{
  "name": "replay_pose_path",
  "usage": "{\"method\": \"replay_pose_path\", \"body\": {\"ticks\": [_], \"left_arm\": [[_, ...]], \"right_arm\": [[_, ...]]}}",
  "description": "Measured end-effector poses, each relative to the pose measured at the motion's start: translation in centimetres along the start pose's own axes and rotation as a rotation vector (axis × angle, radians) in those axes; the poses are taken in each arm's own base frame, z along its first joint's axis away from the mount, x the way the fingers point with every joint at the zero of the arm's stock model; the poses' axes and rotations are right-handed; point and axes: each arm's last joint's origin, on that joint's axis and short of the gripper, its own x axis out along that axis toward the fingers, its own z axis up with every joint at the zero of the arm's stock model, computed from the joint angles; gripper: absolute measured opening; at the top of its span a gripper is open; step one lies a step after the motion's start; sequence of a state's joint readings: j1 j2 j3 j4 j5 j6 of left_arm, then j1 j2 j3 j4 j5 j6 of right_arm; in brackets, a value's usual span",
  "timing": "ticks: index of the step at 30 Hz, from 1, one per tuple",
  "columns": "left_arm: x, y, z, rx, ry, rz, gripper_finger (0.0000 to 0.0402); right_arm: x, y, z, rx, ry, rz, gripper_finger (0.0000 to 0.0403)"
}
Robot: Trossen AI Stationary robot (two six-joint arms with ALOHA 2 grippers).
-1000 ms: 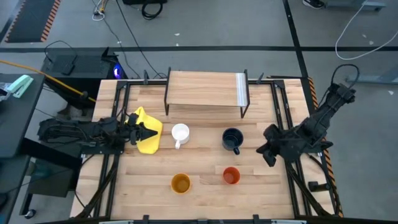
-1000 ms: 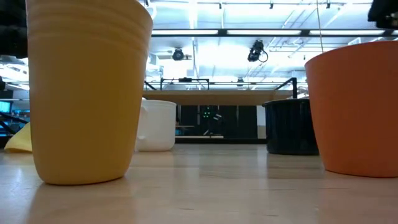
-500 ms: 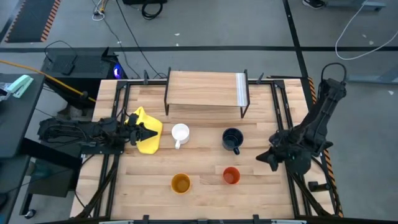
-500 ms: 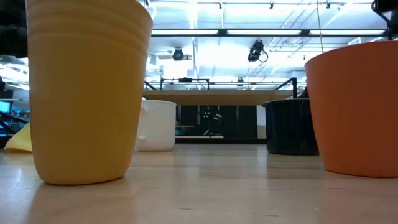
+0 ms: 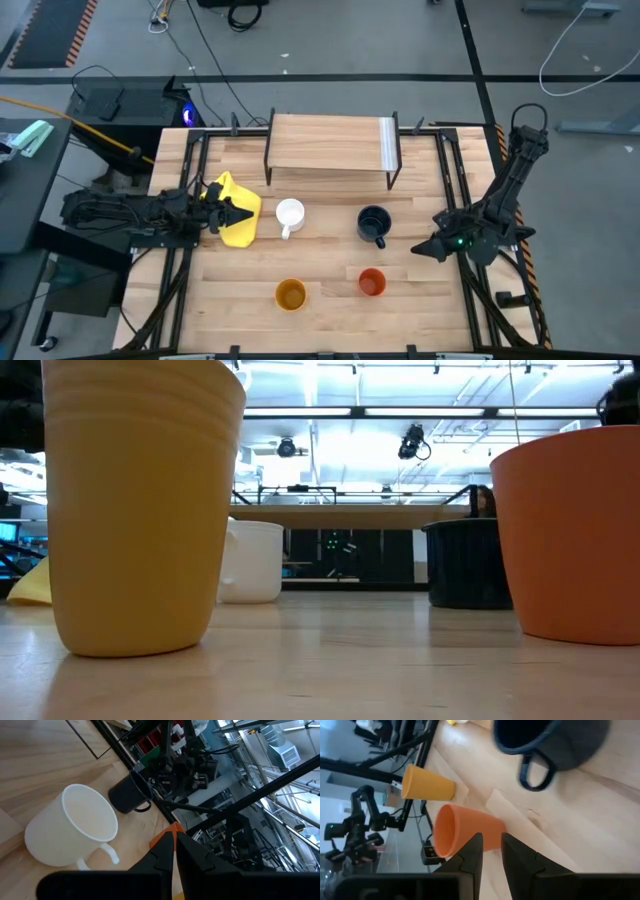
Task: Stack small to large cups/mugs on shelf
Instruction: Put the black mug on the shelf
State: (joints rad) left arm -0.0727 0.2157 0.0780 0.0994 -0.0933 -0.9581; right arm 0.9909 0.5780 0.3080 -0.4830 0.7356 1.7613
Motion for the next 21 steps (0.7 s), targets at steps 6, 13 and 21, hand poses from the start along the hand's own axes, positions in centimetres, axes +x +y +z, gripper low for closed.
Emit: {"method": "replay_pose_path", "body": {"ticks": [6, 13, 21], "left_arm": [[0.0, 0.0, 0.0, 0.000, -0.001, -0.001, 0.0028], [0.0, 0.0, 0.0, -0.001, -0.001, -0.002, 0.0025], [0.0, 0.0, 0.0, -0.022, -0.004, -0.005, 0.0036]], "right_arm": [[0.8, -2.5, -0.2, 0.091, 0.013, 0.049, 0.0100], [2.1, -3.5, -0.5, 0.154, -0.012, 0.161, 0.0109], [2.9, -2.9, 0.6, 0.137, -0.056, 0.201, 0.0110]]}}
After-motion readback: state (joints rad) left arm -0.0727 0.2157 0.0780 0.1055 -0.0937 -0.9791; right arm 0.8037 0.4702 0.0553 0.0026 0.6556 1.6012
